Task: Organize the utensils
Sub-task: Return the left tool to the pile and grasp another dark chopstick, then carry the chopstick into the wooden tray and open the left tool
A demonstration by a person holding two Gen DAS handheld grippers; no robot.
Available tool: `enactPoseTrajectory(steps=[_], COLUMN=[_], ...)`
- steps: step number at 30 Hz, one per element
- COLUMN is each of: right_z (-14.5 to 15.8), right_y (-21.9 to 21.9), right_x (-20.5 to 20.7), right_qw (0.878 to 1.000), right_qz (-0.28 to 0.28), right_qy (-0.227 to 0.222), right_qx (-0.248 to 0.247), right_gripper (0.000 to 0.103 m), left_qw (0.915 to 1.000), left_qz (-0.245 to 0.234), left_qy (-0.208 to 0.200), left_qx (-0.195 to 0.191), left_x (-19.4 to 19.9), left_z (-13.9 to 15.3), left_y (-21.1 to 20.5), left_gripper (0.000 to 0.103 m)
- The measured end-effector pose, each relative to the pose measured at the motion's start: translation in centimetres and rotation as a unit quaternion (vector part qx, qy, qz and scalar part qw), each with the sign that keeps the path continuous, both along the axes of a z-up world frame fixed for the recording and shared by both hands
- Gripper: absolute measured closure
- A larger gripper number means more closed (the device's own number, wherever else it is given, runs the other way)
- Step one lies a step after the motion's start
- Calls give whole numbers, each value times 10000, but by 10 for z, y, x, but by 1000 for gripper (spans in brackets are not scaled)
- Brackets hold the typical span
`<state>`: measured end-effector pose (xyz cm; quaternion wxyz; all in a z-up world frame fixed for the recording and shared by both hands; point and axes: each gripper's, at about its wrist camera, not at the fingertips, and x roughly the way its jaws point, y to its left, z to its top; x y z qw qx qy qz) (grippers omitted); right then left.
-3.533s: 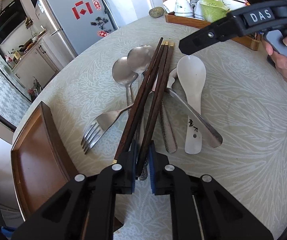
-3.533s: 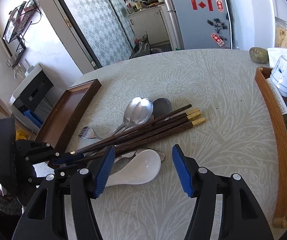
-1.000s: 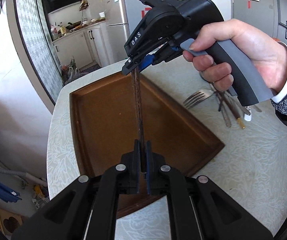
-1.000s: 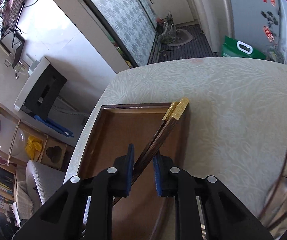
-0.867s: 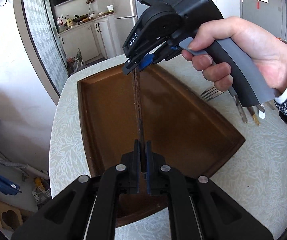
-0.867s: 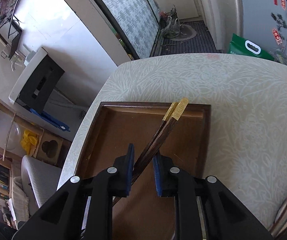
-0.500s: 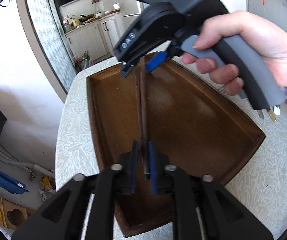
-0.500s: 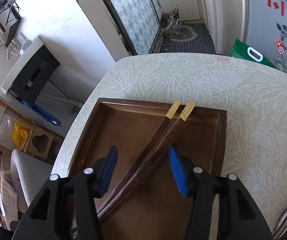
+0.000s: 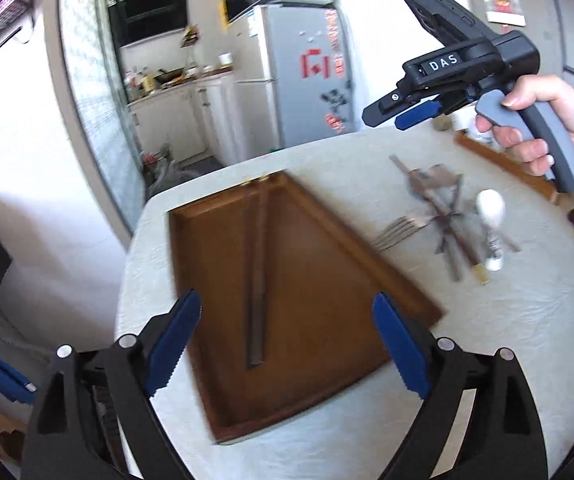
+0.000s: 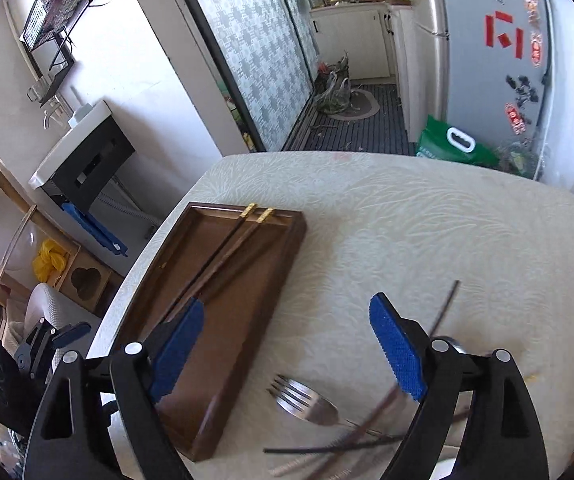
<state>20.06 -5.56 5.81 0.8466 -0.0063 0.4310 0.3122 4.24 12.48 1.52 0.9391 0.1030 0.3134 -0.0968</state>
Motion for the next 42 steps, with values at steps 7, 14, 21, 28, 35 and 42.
enactPoseTrajectory(steps=[7,14,21,28,35,42], right_z=[-20,-51,-68,-77,-86,-87], right_y=[-71,-112,-128,-143,-153,-143], right_x=[-13,-10,-4,-6,-1,11], right_qw=[9989,9960,9939,9919,9829,9702], right_qz=[-357,-526,-674,-798,-1031,-1180], right_qy=[179,503,666,778,1139,1385], right_qx=[250,513,572,606,1013,1599], right_gripper=[43,43,43,43,43,43], left_qw=[9950,9860,9855,9827,9829,9852], left_qz=[-941,-1332,-1291,-1289,-1410,-1452], left_qy=[341,986,1046,1240,1146,916], left_qx=[66,187,339,482,292,-9], left_x=[19,57,75,82,68,51], left_z=[-14,-45,-48,-51,-42,-25], left_y=[-81,-135,-146,-153,-154,-155], left_gripper=[25,54,59,88,98,98])
